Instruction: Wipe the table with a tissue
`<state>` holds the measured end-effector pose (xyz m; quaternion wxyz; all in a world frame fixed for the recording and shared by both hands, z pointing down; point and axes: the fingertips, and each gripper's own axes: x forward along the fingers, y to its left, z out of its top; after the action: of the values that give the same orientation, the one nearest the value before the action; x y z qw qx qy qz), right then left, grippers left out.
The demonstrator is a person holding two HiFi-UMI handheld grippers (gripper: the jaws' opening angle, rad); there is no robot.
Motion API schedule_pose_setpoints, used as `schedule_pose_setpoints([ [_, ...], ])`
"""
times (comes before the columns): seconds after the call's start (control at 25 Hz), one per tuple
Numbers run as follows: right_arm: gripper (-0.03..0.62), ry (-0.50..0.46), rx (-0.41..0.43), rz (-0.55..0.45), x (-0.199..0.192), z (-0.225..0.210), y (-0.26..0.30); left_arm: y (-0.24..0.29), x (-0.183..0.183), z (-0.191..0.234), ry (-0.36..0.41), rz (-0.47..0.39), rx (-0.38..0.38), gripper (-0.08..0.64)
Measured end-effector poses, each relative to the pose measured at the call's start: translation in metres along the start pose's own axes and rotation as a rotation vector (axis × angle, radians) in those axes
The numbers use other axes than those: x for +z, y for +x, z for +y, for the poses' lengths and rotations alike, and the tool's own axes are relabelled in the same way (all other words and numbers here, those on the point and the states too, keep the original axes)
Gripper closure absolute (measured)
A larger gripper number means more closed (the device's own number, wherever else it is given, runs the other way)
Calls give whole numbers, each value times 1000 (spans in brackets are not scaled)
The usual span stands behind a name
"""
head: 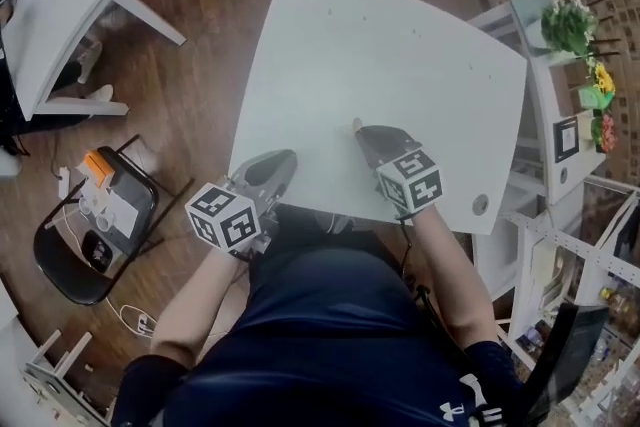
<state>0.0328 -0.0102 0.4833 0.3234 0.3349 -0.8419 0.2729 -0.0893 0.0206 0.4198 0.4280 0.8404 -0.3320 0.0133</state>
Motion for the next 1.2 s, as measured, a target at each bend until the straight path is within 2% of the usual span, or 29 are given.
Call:
schedule_pose_setpoints([
  [0.2, 572, 235, 17, -272, -11, 6, -89, 7, -25, -51, 46, 33, -41, 537],
  [0.36, 572, 350, 14, -438, -34, 16, -149, 4, -57, -94, 66, 44, -58, 538],
  [0.6, 572, 363, 22, -588, -83, 43, -234, -10, -109, -160, 104, 29, -58, 538],
  [0.84, 572, 352, 30, -663, -128, 72, -293, -30, -166, -216, 122, 52, -41, 538],
  [0.96, 572, 370, 12, -700, -142, 82, -312, -44, -169, -233, 141, 45, -48, 538],
  [1.2, 572, 347, -53, -755, -136, 92, -332, -63, -155, -243, 167, 6, -79, 540],
])
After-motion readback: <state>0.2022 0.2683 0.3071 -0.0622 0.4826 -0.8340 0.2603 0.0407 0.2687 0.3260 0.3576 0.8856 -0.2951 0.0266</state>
